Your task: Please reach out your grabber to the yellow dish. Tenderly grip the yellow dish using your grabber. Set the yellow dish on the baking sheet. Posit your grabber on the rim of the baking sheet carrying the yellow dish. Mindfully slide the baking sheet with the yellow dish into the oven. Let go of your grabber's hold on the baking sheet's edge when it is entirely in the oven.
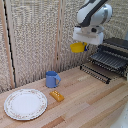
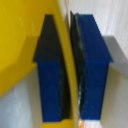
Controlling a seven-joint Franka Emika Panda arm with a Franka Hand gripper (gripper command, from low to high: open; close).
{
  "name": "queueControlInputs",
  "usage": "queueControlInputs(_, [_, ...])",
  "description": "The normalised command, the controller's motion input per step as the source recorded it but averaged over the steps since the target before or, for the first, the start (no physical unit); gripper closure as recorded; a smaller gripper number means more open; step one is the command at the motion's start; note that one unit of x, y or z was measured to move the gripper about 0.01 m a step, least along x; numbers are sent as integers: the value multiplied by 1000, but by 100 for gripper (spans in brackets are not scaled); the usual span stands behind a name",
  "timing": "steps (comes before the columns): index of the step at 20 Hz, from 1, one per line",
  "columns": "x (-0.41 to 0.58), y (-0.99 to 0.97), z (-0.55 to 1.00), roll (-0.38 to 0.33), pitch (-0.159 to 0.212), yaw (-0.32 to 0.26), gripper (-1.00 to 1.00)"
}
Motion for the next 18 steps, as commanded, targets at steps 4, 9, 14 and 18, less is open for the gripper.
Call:
queueControlInputs(4, [59, -774, 384, 4, -3, -147, 100])
queueControlInputs(9, [38, -823, 220, 12, -23, -125, 100])
queueControlInputs(14, [5, -826, 43, 39, -44, -112, 100])
queueControlInputs(18, [0, -785, -16, 51, -32, -124, 100])
